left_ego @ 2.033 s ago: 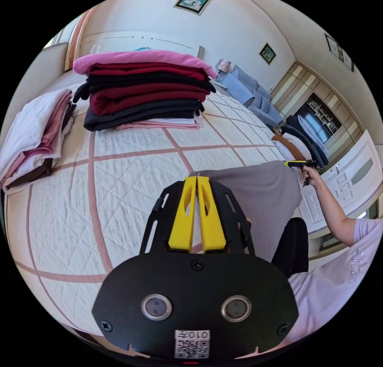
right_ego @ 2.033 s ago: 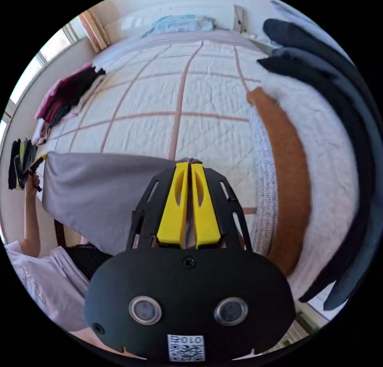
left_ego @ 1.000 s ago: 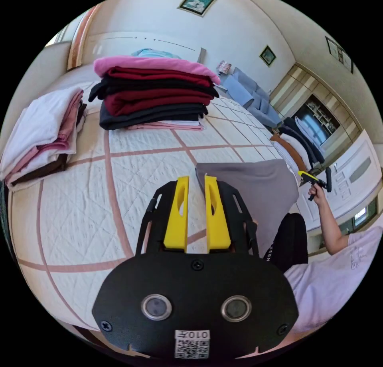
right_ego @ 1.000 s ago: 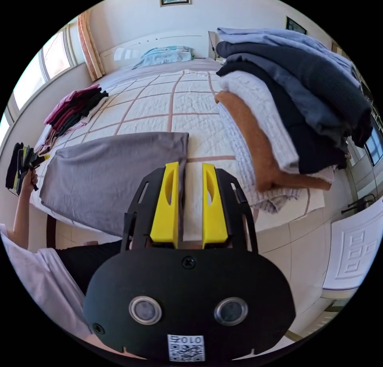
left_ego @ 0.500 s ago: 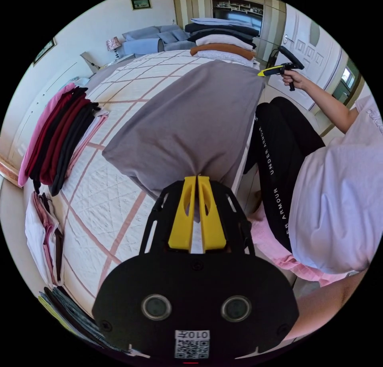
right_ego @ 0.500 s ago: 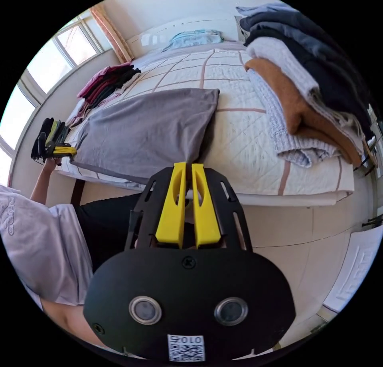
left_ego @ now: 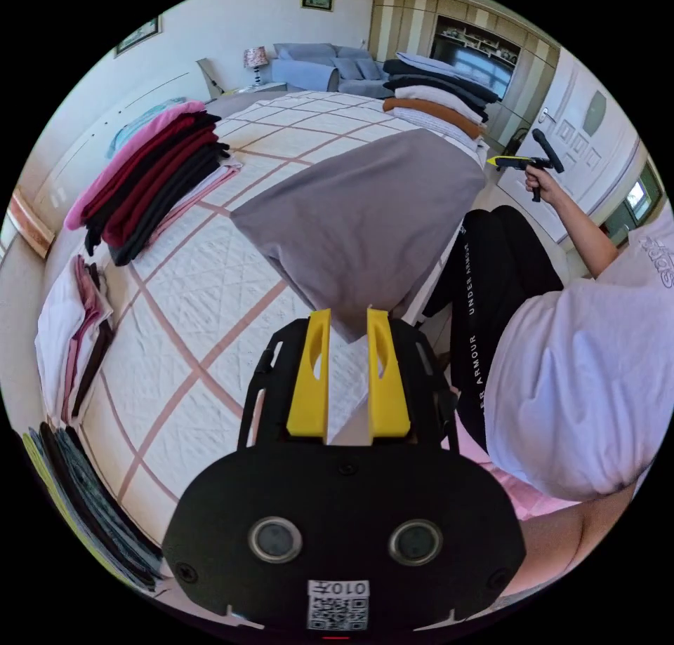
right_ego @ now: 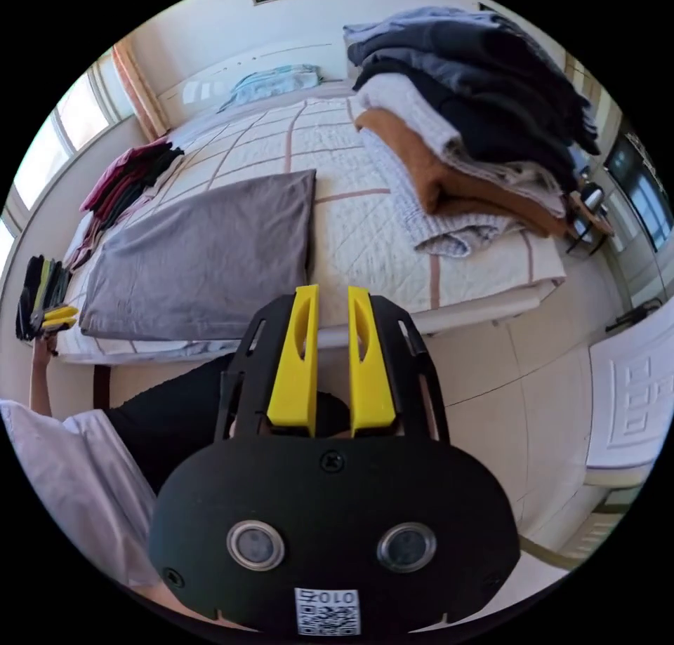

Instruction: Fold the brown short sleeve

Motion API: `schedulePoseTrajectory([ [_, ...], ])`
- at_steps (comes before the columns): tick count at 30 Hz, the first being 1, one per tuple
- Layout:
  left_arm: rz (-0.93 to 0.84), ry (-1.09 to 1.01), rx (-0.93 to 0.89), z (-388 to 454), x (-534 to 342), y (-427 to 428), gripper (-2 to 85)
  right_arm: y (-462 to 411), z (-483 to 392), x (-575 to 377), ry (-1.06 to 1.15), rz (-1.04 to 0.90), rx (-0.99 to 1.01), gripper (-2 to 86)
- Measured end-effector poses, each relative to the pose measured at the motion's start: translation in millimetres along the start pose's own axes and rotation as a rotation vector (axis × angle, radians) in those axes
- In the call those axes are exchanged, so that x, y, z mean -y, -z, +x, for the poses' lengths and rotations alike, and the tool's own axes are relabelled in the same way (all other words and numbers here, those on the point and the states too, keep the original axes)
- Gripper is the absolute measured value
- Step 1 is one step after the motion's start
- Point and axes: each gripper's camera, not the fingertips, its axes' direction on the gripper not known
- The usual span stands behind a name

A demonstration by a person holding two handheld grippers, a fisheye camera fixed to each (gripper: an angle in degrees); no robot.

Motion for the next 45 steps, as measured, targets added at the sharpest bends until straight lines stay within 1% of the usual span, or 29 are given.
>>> schedulePoseTrajectory([
  [2,-0.026,0.075,-0.03,-8,-11,-9,9.5,18,-39,-9,0.066,0.101,0.1,6.1],
  [3,-0.049,0.136,-0.065,-16,-19,-17,10.0,20,-53,-10,0.1,0.107,0.138,6.0],
  [4,-0.037,0.186,-0.123,-24,-26,-22,10.5,23,-85,-12,0.184,0.121,0.214,6.1],
  [5,-0.01,0.208,-0.152,-27,-30,-23,10.7,25,-121,-15,0.285,0.148,0.291,6.2],
  [6,0.053,0.238,-0.216,-33,-37,-21,11.0,27,-141,-18,0.334,0.162,0.327,6.3],
  [7,0.109,0.241,-0.294,-37,-43,-21,11.0,28,-181,-23,0.435,0.178,0.392,6.5],
  [8,0.131,0.243,-0.328,-40,-45,-21,11.0,28,-223,-29,0.556,0.188,0.448,6.8],
  [9,0.156,0.26,-0.375,-45,-49,-24,10.9,28,-244,-33,0.62,0.192,0.462,7.0],
  [11,0.169,0.273,-0.419,-52,-54,-29,10.7,22,-326,-49,0.845,0.176,0.475,8.0],
  [12,0.176,0.279,-0.426,-55,-57,-32,10.5,20,-345,-53,0.898,0.167,0.478,8.3],
  [14,0.188,0.312,-0.435,-65,-64,-35,10.3,15,-410,-71,1.064,0.151,0.443,10.6],
  [17,0.262,0.352,-0.476,-83,-81,-31,9.9,2,-467,-89,1.175,0.121,0.369,12.6],
  [20,0.31,0.363,-0.399,-97,-103,-9,9.4,-18,-504,-114,1.268,0.123,0.233,12.7],
  [22,0.326,0.373,-0.363,-111,-120,6,9.3,-29,-520,-128,1.318,0.108,0.182,12.7],
  [24,0.337,0.396,-0.35,-123,-132,13,9.3,-40,-531,-140,1.341,0.108,0.115,12.6],
  [25,0.341,0.409,-0.352,-131,-137,15,9.5,-43,-534,-145,1.34,0.138,0.068,12.1],
  [27,0.348,0.426,-0.362,-141,-142,16,10.0,-40,-532,-144,1.307,0.167,0.062,10.3],
  [29,0.346,0.435,-0.381,-150,-140,15,10.8,-32,-520,-130,1.236,0.113,0.157,7.1],
  [30,0.336,0.442,-0.409,-159,-135,12,11.6,-29,-516,-126,1.213,0.097,0.189,6.4],
  [31,0.331,0.441,-0.453,-167,-129,8,12.5,-22,-506,-116,1.161,0.074,0.268,6.0],
  [32,0.333,0.443,-0.478,-172,-125,6,12.9,-14,-493,-106,1.095,0.076,0.334,5.6],
  [35,0.354,0.467,-0.611,-194,-107,-6,14.9,-2,-467,-91,0.993,0.086,0.425,5.3],
  [37,0.394,0.491,-0.749,-211,-92,-17,16.2,4,-457,-89,0.973,0.11,0.431,5.2],
  [38,0.397,0.499,-0.778,-215,-88,-19,16.6,8,-452,-91,0.974,0.132,0.42,5.2],
  [42,0.295,0.525,-0.826,-238,-52,-39,18.2,13,-438,-95,0.966,0.177,0.419,5.1],
  [43,0.298,0.544,-0.87,-244,-45,-46,18.3,13,-433,-95,0.964,0.176,0.426,5.1],
  [45,0.297,0.569,-0.897,-253,-35,-53,18.2,13,-426,-94,0.958,0.184,0.43,5.1],
])
